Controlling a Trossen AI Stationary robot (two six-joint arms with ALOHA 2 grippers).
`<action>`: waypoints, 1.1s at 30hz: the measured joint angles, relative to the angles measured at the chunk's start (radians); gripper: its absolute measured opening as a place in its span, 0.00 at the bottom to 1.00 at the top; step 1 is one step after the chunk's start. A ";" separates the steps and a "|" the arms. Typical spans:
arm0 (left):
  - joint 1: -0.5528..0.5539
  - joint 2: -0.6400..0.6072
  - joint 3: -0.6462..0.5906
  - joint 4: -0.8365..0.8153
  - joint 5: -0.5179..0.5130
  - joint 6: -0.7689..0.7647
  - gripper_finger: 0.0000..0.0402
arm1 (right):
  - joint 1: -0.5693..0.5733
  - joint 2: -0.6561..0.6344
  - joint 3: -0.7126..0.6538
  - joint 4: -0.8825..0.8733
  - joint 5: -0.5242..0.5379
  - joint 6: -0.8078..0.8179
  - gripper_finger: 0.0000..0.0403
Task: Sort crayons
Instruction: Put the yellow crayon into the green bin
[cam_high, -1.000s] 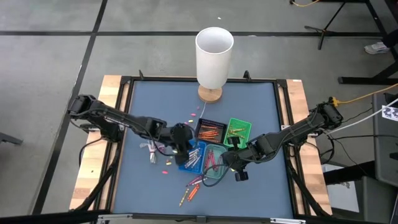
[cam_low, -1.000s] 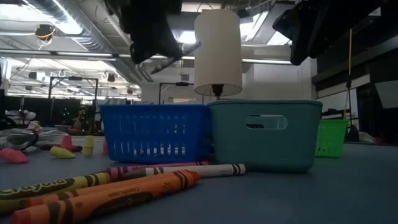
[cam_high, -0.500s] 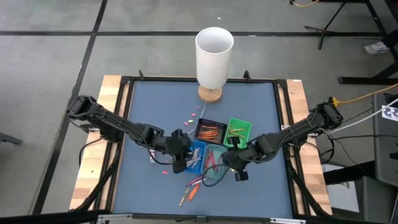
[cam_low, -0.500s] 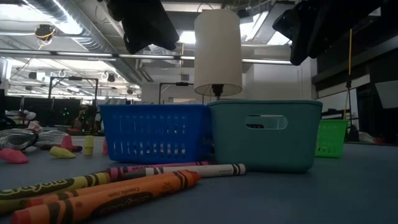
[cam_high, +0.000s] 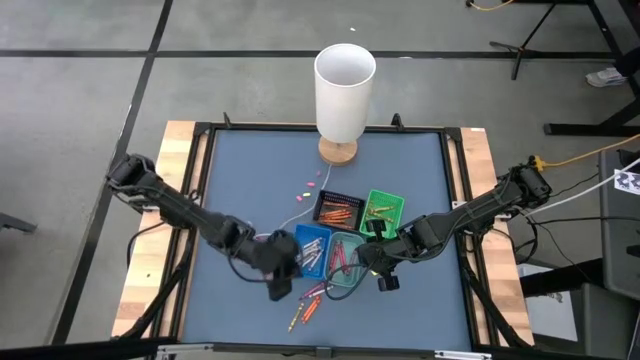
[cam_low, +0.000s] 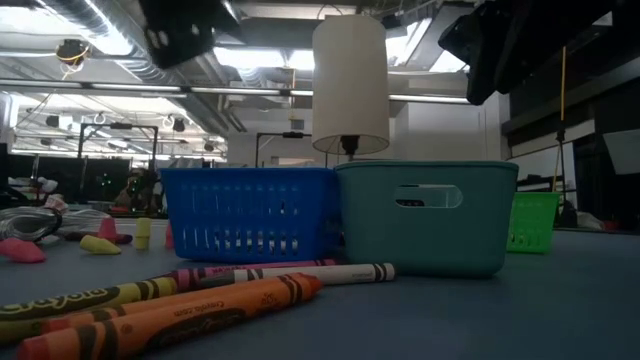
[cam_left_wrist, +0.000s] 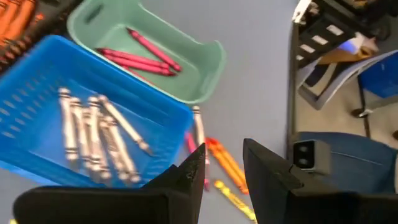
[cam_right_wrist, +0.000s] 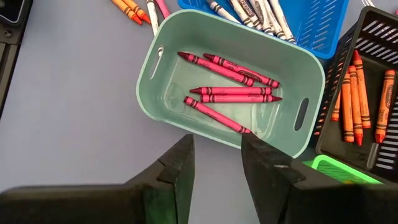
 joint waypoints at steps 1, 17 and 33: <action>-0.021 0.006 0.001 0.012 -0.021 -0.020 0.23 | 0.000 0.000 0.000 0.000 0.000 0.000 0.33; -0.209 0.210 0.155 0.208 -0.079 -0.296 0.23 | 0.000 0.000 0.000 0.000 0.000 0.000 0.33; -0.223 0.575 0.657 -0.435 0.069 -0.536 0.23 | 0.000 0.000 0.000 -0.002 0.000 0.000 0.33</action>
